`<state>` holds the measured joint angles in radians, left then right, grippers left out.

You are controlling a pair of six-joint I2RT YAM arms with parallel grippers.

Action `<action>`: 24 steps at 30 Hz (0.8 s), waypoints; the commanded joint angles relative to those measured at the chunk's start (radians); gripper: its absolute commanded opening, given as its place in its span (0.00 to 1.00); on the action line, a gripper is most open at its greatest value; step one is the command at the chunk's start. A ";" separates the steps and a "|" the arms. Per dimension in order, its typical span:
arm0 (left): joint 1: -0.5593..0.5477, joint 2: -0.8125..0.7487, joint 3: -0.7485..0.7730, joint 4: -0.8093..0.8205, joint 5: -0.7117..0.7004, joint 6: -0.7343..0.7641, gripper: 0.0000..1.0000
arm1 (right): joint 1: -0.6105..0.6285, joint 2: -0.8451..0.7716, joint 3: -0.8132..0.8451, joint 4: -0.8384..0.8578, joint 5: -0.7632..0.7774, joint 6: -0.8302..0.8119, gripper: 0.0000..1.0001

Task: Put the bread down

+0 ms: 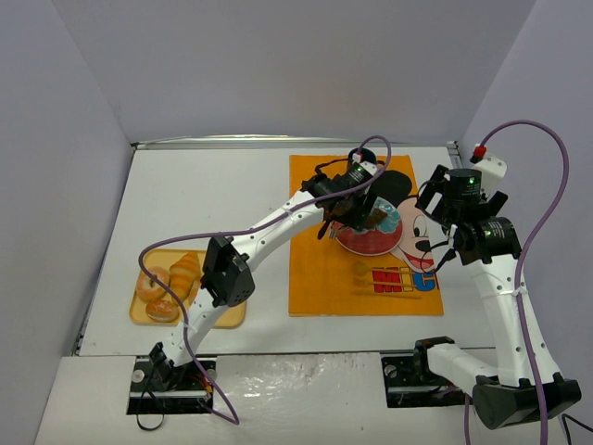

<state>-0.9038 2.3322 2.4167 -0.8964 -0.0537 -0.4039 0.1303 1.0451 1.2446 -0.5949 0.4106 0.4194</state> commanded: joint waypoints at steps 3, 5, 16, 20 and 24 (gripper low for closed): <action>0.033 -0.178 -0.041 0.036 -0.140 -0.005 0.60 | -0.008 0.003 0.010 0.027 0.001 -0.001 1.00; 0.064 -0.215 -0.087 0.037 -0.149 -0.019 0.60 | -0.008 0.006 0.010 0.027 -0.002 0.001 1.00; 0.297 -0.461 -0.416 0.107 -0.189 -0.046 0.60 | -0.008 0.022 0.016 0.028 -0.030 0.000 1.00; 0.411 -0.487 -0.498 0.133 -0.160 -0.062 0.60 | -0.008 0.023 0.016 0.029 -0.034 -0.002 1.00; 0.496 -0.486 -0.577 0.182 -0.120 -0.076 0.60 | -0.008 0.023 0.016 0.029 -0.044 -0.001 1.00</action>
<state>-0.4637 1.8853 1.8662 -0.7932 -0.2016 -0.4534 0.1303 1.0611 1.2446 -0.5949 0.3726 0.4191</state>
